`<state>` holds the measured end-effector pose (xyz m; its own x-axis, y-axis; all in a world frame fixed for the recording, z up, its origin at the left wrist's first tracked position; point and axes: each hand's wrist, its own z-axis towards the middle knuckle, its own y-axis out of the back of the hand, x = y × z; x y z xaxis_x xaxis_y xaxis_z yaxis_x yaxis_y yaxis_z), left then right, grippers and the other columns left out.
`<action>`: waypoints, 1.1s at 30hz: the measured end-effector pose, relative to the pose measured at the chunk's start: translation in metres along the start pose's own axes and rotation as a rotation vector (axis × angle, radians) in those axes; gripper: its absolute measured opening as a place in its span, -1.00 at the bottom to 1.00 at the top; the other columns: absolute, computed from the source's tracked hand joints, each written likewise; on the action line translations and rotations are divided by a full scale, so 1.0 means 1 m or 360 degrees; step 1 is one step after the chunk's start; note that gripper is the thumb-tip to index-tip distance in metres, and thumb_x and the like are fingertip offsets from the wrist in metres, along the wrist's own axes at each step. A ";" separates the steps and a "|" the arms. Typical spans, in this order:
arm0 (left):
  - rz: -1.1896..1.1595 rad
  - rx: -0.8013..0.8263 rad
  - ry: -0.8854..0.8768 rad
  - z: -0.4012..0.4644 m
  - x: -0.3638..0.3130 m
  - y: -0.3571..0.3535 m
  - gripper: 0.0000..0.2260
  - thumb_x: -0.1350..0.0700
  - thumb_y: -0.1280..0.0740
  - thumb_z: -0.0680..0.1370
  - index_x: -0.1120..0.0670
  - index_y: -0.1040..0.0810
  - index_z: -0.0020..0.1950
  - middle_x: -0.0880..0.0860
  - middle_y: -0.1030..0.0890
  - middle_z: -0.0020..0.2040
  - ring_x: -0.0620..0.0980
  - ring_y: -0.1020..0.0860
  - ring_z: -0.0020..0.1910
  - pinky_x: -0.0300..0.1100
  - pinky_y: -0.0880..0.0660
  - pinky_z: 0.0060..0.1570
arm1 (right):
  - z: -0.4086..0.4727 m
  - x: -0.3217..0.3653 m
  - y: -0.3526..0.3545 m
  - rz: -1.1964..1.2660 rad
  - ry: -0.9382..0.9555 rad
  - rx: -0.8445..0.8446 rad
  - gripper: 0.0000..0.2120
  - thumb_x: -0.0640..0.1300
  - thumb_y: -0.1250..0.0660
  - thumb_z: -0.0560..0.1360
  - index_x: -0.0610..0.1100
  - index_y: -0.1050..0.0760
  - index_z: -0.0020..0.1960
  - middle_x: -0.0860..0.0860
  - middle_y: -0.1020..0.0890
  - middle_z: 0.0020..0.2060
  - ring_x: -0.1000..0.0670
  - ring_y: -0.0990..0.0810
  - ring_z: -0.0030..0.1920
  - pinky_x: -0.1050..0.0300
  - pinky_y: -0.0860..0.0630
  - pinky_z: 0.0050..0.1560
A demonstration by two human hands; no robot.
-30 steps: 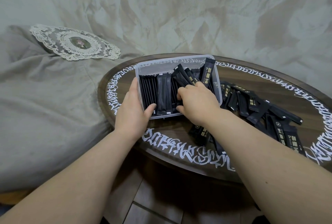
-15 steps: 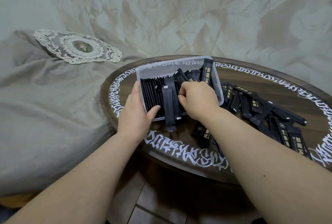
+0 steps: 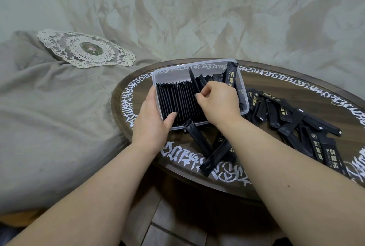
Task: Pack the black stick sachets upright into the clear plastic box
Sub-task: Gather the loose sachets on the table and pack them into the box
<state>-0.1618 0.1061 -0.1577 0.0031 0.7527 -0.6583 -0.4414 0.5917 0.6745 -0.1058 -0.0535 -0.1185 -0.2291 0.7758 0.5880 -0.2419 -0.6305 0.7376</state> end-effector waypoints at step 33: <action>-0.0047 0.0014 -0.0040 -0.004 -0.002 0.003 -0.23 0.03 -0.44 0.49 -0.07 -0.02 0.55 0.01 -0.44 0.36 0.05 -0.44 0.31 0.06 -0.43 0.24 | -0.037 -0.032 0.064 -0.0264 0.0660 0.0672 -0.84 -0.06 -0.47 0.39 0.02 -0.54 -0.06 0.14 -0.46 -0.16 0.25 -0.42 -0.25 0.24 -0.33 -0.12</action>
<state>-0.1672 0.1050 -0.1553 0.0384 0.7419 -0.6694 -0.4329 0.6161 0.6580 -0.1490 -0.1194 -0.1025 -0.5885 0.7342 0.3385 0.0693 -0.3714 0.9259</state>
